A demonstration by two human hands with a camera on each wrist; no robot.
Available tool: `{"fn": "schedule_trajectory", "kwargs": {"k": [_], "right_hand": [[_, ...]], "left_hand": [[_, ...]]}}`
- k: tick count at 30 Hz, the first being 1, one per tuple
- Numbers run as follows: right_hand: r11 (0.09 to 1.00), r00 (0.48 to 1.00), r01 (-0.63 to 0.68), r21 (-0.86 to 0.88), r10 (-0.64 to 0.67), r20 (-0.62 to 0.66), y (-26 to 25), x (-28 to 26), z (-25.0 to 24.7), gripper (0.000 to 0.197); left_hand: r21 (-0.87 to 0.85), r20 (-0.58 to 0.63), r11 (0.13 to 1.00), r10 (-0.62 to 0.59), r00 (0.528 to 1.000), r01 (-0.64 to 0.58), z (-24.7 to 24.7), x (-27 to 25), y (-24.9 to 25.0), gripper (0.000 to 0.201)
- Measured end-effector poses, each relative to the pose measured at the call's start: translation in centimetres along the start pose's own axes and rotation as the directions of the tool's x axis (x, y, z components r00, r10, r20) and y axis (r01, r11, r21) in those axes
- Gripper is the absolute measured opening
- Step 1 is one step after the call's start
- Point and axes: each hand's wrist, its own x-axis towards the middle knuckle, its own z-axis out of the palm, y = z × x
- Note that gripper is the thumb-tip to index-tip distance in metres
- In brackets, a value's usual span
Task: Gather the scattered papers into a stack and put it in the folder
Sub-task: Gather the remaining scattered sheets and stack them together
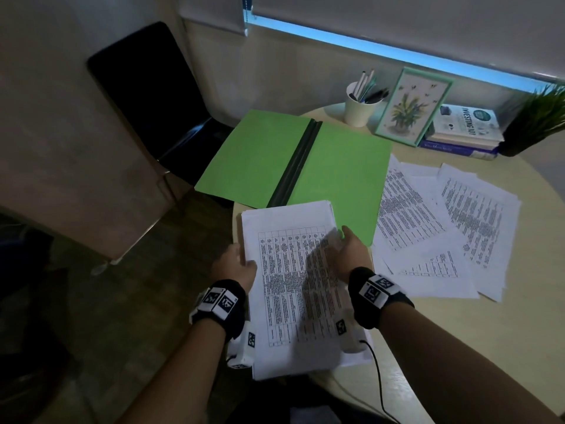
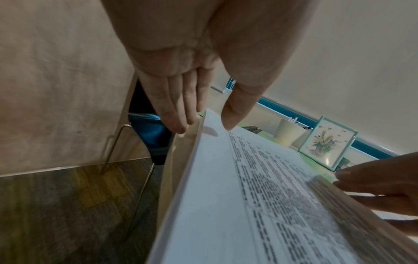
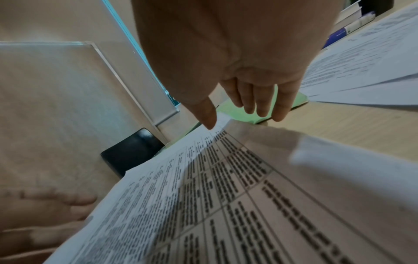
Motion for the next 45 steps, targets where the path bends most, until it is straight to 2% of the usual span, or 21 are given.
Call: {"fn": "schedule_trajectory", "kwargs": {"k": [2, 4, 6, 9, 12, 15, 19, 21, 25, 28, 31, 33, 35, 37, 39, 45], "right_hand": [[1.0, 0.998, -0.024, -0.011, 0.025, 0.053, 0.1, 0.1, 0.5, 0.053], [0.999, 0.996, -0.047, -0.012, 0.048, 0.071, 0.1, 0.3, 1.2, 0.039], [0.997, 0.996, -0.071, 0.007, 0.07, 0.061, -0.3, 0.3, 1.9, 0.021], [0.991, 0.992, -0.128, 0.035, 0.128, 0.02, -0.5, 0.1, 2.8, 0.018], [0.991, 0.991, -0.132, 0.028, 0.132, -0.017, -0.3, -0.4, 3.1, 0.015], [0.989, 0.989, -0.144, -0.029, 0.143, -0.028, -0.6, -0.5, 3.1, 0.017], [0.977, 0.989, -0.149, -0.153, 0.15, -0.007, -0.8, 0.7, 2.7, 0.031], [0.964, 0.986, -0.162, -0.21, 0.164, -0.01, -1.0, 0.9, 1.9, 0.037], [0.953, 0.985, -0.169, -0.253, 0.175, 0.002, -1.2, 0.9, 0.1, 0.037], [0.947, 0.989, -0.14, -0.289, 0.149, 0.01, -1.3, 1.5, 0.0, 0.038], [0.936, 0.994, -0.092, -0.341, 0.106, 0.024, -1.1, 1.4, 0.3, 0.039], [0.934, 0.996, -0.073, -0.348, 0.085, 0.017, -1.0, 1.2, 0.3, 0.036], [0.931, 0.998, -0.051, -0.362, 0.061, 0.016, -0.9, 1.3, 0.2, 0.036], [0.937, 0.996, -0.072, -0.341, 0.084, 0.021, -1.2, 1.3, -0.1, 0.038], [0.949, 0.994, -0.102, -0.298, 0.109, 0.006, -1.6, 1.3, -0.8, 0.04], [0.966, 0.988, -0.155, -0.207, 0.151, -0.035, -1.3, 1.9, -1.3, 0.04]], "left_hand": [[-0.03, 0.037, 0.998, 0.051, 0.998, -0.05, 0.2, 0.2, 0.3, 0.04], [-0.027, 0.062, 0.996, 0.081, 0.995, -0.08, 0.5, 0.3, 0.7, 0.044], [-0.012, 0.057, 0.997, 0.074, 0.996, -0.074, 0.7, 0.5, 1.0, 0.048], [0.049, 0.036, 0.997, 0.05, 0.998, -0.052, 1.0, 0.6, 1.2, 0.046], [0.098, 0.026, 0.994, 0.035, 0.999, -0.037, 1.1, 0.9, 1.5, 0.042], [0.166, 0.011, 0.986, 0.019, 1.0, -0.02, 0.9, 1.2, 1.8, 0.04], [0.223, 0.026, 0.975, -0.013, 1.0, 0.007, 0.7, 1.6, 2.2, 0.034], [0.219, 0.033, 0.976, -0.011, 0.999, 0.003, 0.8, 2.3, 2.4, 0.041], [0.187, 0.063, 0.982, -0.009, 0.998, -0.003, 0.4, 4.5, 3.5, 0.06], [0.236, 0.07, 0.967, 0.079, 0.994, -0.093, 0.0, 6.5, 5.4, 0.071], [0.405, 0.157, 0.863, 0.262, 0.952, -0.304, 0.5, 8.0, 8.1, 0.072], [0.488, 0.274, 0.737, 0.378, 0.884, -0.467, 1.5, 8.7, 10.2, 0.07], [0.525, 0.404, 0.636, 0.397, 0.824, -0.565, 2.8, 9.5, 11.8, 0.07], [0.555, 0.497, 0.585, 0.338, 0.8, -0.592, 3.8, 10.6, 12.7, 0.07], [0.584, 0.526, 0.555, 0.298, 0.797, -0.593, 4.6, 11.5, 13.0, 0.069], [0.636, 0.533, 0.445, 0.337, 0.776, -0.631, 6.1, 11.3, 13.0, 0.068]]}}
